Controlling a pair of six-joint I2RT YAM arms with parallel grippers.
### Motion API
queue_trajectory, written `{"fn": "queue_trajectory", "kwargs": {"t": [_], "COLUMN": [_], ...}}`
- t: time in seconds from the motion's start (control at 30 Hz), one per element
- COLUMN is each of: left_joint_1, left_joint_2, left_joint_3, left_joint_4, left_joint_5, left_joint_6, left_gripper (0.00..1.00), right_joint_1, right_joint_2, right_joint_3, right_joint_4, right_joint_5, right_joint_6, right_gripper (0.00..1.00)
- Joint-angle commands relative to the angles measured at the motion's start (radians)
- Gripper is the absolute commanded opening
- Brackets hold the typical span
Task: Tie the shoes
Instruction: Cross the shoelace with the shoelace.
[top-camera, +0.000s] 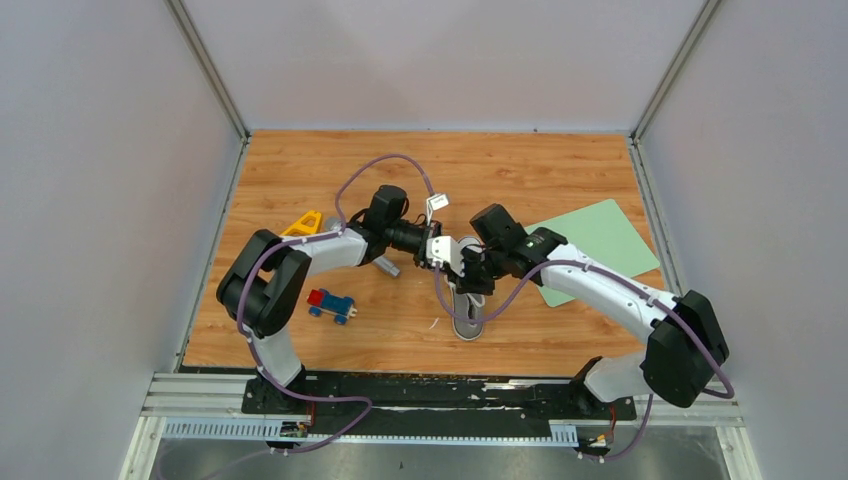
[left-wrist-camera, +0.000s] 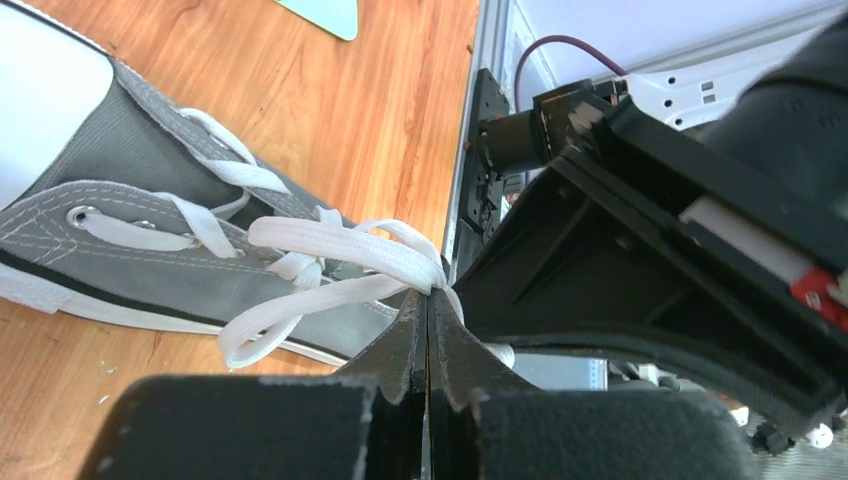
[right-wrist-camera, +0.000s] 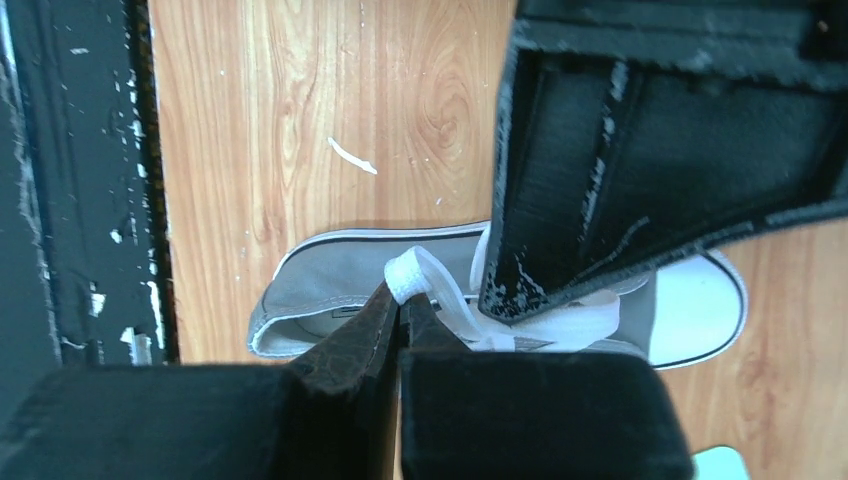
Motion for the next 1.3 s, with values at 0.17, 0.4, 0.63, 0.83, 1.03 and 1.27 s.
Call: {"fn": "queue_trajectory", "kwargs": {"t": [0.17,0.4,0.63,0.83,1.03,1.27], "left_joint_1": [0.004,0.003,0.002,-0.001,-0.002,-0.001], "left_joint_2": [-0.083,-0.098,-0.091,-0.064,-0.048,-0.048], "left_joint_3": [0.022,0.013,-0.002,-0.015,-0.011,0.014], "left_joint_4": [-0.012,-0.024,-0.039,-0.005,-0.010,-0.068], "left_joint_5": [-0.054,-0.071,-0.097,-0.100,-0.103,-0.114], "left_joint_6": [-0.048,-0.031,0.002,-0.019,-0.006,0.045], "left_gripper": [0.00,0.00,0.00,0.00,0.00,0.00], "right_joint_1": [0.107,0.156,0.185,0.206,0.213,0.210], "right_joint_2": [0.028,0.048,0.059,0.073,0.055,0.032], "right_joint_3": [0.106,0.064,-0.015,-0.098,-0.113,-0.097], "right_joint_4": [-0.057,-0.078,-0.031,0.059,0.102,0.093], "right_joint_5": [0.274,0.430,0.557,0.695,0.736,0.745], "right_joint_6": [-0.223,-0.355,-0.394,-0.429,-0.421,-0.391], "right_gripper": [0.00,0.00,0.00,0.00,0.00,0.00]}}
